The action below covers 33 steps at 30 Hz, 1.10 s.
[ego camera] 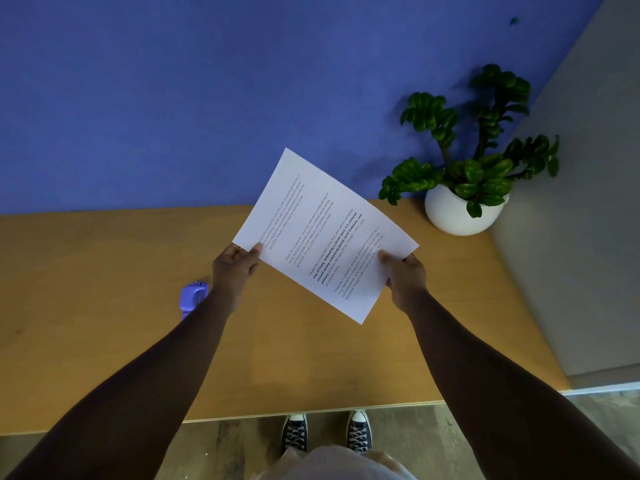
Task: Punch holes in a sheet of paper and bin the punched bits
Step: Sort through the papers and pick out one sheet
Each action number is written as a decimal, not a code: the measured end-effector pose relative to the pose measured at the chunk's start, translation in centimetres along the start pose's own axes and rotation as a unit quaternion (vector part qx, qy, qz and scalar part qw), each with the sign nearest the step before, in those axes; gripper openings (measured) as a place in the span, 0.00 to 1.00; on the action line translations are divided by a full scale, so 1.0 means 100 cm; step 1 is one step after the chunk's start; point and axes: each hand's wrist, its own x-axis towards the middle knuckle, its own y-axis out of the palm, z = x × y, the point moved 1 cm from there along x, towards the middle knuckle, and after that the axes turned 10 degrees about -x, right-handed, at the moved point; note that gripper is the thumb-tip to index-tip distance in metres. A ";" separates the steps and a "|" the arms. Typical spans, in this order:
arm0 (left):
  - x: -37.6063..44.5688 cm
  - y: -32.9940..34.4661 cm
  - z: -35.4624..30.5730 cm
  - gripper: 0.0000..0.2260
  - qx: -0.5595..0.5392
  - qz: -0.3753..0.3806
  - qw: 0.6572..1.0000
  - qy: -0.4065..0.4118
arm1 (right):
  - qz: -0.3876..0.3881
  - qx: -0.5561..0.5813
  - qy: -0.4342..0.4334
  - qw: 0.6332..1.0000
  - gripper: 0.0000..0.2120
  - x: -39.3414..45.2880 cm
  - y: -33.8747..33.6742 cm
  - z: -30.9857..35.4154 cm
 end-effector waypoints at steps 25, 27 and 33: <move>-0.006 0.045 -0.001 0.13 0.028 0.049 0.998 0.009 | 0.061 -0.036 0.072 0.995 0.17 0.002 0.004 -0.005; -0.004 0.044 0.000 0.12 0.038 0.057 0.998 0.005 | 0.067 -0.061 0.061 0.994 0.14 0.003 0.000 -0.005; 0.004 0.043 0.001 0.09 0.072 0.080 0.994 -0.013 | 0.081 -0.128 0.028 0.988 0.12 0.006 -0.004 -0.007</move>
